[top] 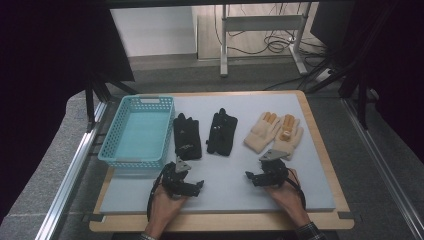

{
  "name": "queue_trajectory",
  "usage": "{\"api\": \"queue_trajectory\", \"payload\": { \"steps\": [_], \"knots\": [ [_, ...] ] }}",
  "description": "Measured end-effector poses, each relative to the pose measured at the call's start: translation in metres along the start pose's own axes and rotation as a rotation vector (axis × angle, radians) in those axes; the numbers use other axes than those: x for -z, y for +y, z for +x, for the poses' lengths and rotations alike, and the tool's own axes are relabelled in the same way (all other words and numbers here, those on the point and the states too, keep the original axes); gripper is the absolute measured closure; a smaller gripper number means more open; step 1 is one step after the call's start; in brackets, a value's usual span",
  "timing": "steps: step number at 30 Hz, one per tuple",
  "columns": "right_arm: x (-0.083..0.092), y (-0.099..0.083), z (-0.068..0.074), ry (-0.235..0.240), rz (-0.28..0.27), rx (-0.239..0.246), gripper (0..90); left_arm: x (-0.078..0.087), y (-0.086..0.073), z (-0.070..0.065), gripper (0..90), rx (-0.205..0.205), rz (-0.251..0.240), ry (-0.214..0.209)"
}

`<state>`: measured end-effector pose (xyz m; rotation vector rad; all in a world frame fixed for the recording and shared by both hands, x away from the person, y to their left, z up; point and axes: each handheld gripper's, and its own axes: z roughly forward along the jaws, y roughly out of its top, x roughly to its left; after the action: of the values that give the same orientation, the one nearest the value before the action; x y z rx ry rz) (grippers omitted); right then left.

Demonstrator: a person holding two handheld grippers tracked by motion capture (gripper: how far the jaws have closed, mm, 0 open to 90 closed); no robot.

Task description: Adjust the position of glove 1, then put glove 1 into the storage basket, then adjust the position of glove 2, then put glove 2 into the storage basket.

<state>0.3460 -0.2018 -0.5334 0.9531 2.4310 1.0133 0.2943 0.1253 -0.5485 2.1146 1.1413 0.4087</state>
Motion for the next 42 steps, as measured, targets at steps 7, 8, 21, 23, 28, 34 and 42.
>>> {"api": "queue_trajectory", "payload": {
  "steps": [7,8,21,23,28,34,42],
  "knots": [
    [-0.001,0.000,0.000,-0.006,0.008,-0.007,16.1,0.000,0.000,0.000,5.0,0.001,-0.001,0.000],
    [-0.001,0.000,0.000,-0.006,0.008,-0.008,15.8,0.000,0.000,0.000,5.0,0.000,-0.001,0.000],
    [-0.001,0.001,-0.001,-0.009,0.010,-0.015,15.8,0.000,0.000,0.000,5.1,0.000,-0.002,0.000],
    [0.000,0.001,-0.001,-0.010,0.009,-0.015,17.0,0.000,0.000,0.000,5.2,0.001,-0.002,0.000],
    [0.000,0.003,-0.002,-0.006,0.010,-0.015,20.4,0.000,0.000,0.000,5.2,0.001,-0.003,0.000],
    [0.000,0.010,-0.005,0.012,-0.004,-0.030,23.4,0.000,0.000,0.000,5.3,0.001,-0.003,0.000],
    [-0.003,0.024,-0.008,0.039,-0.009,-0.031,26.6,0.000,0.000,0.000,5.3,0.000,-0.002,0.000]
  ]
}}
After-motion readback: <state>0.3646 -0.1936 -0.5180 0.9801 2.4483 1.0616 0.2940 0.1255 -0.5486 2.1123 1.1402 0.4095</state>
